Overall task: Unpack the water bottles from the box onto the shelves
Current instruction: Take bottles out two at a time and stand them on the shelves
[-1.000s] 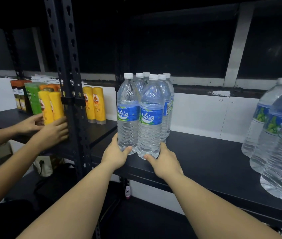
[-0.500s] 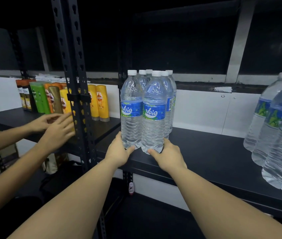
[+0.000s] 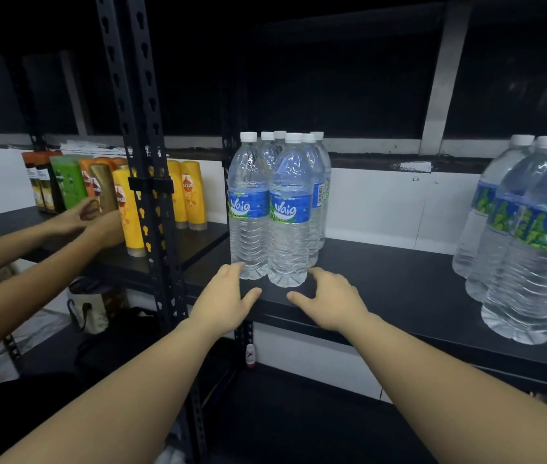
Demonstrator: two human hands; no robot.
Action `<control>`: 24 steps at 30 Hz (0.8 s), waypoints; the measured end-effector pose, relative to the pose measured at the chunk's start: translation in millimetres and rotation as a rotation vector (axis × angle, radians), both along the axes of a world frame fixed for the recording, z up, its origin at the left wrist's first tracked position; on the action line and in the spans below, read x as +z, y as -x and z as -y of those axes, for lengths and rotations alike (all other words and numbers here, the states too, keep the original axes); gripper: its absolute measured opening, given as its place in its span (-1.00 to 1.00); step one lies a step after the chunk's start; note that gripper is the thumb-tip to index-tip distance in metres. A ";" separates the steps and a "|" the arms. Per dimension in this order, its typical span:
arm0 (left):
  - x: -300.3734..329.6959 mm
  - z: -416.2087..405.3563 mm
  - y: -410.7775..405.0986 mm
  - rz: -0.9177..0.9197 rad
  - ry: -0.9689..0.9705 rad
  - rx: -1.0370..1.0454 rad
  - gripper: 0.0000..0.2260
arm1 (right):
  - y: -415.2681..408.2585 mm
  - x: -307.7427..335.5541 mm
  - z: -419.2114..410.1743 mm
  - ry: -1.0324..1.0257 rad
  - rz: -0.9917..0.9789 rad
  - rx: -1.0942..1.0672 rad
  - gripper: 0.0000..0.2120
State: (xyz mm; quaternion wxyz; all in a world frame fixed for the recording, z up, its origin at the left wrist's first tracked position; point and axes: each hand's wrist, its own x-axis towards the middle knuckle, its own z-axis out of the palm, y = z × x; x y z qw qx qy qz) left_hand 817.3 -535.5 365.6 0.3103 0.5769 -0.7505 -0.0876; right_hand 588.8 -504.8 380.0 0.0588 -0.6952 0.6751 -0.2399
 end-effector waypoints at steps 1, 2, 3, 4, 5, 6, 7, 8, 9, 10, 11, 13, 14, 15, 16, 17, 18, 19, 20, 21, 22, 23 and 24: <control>0.3 -5.7 3.8 0.040 0.017 -0.026 -0.38 | 3.9 0.2 -5.5 0.001 -0.035 0.009 -0.32; 0.3 -10.7 8.7 0.078 0.027 -0.060 -0.39 | 8.5 1.1 -11.4 0.001 -0.063 0.015 -0.29; 0.7 -16.1 15.3 0.116 0.030 -0.093 -0.40 | 13.4 2.7 -17.5 0.000 -0.080 0.017 -0.26; 0.2 -20.5 22.8 0.150 0.031 -0.127 -0.41 | 19.0 4.3 -23.9 0.001 -0.090 0.014 -0.23; 0.6 -25.7 31.7 0.178 0.030 -0.158 -0.41 | 25.2 6.0 -30.0 0.002 -0.093 0.011 -0.21; 1.1 -30.2 41.2 0.196 0.026 -0.186 -0.42 | 32.3 8.1 -36.7 0.006 -0.094 0.007 -0.22; 1.8 -34.4 51.5 0.211 0.018 -0.211 -0.43 | 40.8 9.7 -42.7 0.009 -0.092 0.001 -0.23; 2.4 -38.2 62.7 0.225 0.015 -0.235 -0.42 | 50.3 11.3 -49.0 0.011 -0.091 -0.007 -0.24; 2.7 -41.2 74.7 0.239 0.013 -0.255 -0.42 | 60.9 12.5 -55.5 0.009 -0.088 -0.018 -0.25; 2.8 -44.4 87.5 0.254 0.013 -0.273 -0.41 | 72.3 13.1 -62.1 0.004 -0.086 -0.028 -0.25; 2.5 -47.6 100.9 0.269 0.010 -0.285 -0.40 | 84.2 13.1 -69.1 0.000 -0.088 -0.033 -0.26; -0.1 -53.4 130.1 0.295 0.008 -0.301 -0.41 | 109.0 9.2 -83.5 -0.003 -0.112 -0.034 -0.28; -2.3 -57.0 145.2 0.299 0.005 -0.309 -0.41 | 121.3 5.5 -91.1 -0.004 -0.123 -0.035 -0.29; -5.6 -61.1 159.7 0.293 -0.004 -0.311 -0.42 | 133.5 0.7 -99.1 -0.009 -0.127 -0.040 -0.30; -10.4 -65.7 171.5 0.284 -0.007 -0.301 -0.43 | 144.3 -4.5 -107.0 -0.015 -0.131 -0.044 -0.31; -17.1 -70.0 179.9 0.277 0.006 -0.281 -0.44 | 153.6 -9.8 -114.7 -0.021 -0.139 -0.045 -0.32; -24.2 -73.9 185.0 0.273 0.030 -0.258 -0.45 | 161.8 -14.7 -121.8 -0.025 -0.156 -0.044 -0.32; -31.0 -77.0 186.8 0.266 0.052 -0.239 -0.45 | 168.5 -18.9 -128.2 -0.024 -0.177 -0.038 -0.34; -36.0 -79.1 186.5 0.258 0.067 -0.230 -0.45 | 173.8 -22.6 -133.9 -0.017 -0.192 -0.031 -0.35; -38.9 -80.2 185.5 0.254 0.074 -0.228 -0.44 | 178.2 -25.6 -139.3 -0.003 -0.199 -0.028 -0.36; -39.4 -80.5 183.9 0.255 0.074 -0.231 -0.43 | 182.3 -28.4 -143.8 0.018 -0.199 -0.028 -0.37; -38.5 -80.7 182.8 0.261 0.068 -0.237 -0.42 | 186.1 -30.7 -148.1 0.039 -0.200 -0.033 -0.39; -36.8 -81.0 181.6 0.273 0.062 -0.244 -0.40 | 189.3 -32.6 -152.2 0.055 -0.205 -0.039 -0.40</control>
